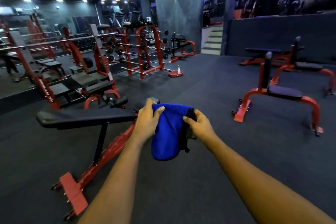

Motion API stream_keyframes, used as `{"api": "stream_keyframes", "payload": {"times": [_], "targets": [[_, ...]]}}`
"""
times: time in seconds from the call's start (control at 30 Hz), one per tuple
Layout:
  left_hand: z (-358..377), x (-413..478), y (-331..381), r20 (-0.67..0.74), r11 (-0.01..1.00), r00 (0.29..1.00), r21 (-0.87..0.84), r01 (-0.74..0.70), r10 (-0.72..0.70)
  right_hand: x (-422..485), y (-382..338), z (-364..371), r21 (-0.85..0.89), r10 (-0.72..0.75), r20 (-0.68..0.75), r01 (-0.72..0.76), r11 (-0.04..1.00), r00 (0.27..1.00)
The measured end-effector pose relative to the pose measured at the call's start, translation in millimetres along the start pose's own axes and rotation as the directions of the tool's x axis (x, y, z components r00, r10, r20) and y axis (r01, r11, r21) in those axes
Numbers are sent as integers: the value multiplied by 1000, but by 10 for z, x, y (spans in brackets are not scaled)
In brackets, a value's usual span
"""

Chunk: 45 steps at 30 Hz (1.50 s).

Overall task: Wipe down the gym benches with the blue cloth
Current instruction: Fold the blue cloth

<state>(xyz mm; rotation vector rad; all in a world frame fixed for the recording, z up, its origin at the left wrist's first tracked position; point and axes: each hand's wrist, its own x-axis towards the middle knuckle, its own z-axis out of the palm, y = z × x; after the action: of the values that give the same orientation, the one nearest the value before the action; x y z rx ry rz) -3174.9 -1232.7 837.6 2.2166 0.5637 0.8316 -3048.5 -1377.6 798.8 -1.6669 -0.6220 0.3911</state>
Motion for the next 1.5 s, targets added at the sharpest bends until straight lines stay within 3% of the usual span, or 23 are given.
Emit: {"api": "stream_keyframes", "payload": {"times": [0.3,0.43,0.67,1.07,1.5], "targets": [[574,2168,-451,28,991,999,-131,18,-14,2153,-207,120,-98,-52,-135,39,994,990],[978,3046,-779,161,973,986,-217,72,-37,3108,-92,33,-138,-91,-206,63,988,974],[1832,4871,-1155,142,990,988,-130,-49,68,5092,163,-280,-170,-112,-215,76,982,970],[3099,7964,-1927,70,990,993,-109,-87,95,8574,499,-618,-211,-152,-179,112,971,972],[4438,11533,-2660,87,988,987,-89,-127,134,12417,819,-975,-204,-162,-189,123,971,968]]}}
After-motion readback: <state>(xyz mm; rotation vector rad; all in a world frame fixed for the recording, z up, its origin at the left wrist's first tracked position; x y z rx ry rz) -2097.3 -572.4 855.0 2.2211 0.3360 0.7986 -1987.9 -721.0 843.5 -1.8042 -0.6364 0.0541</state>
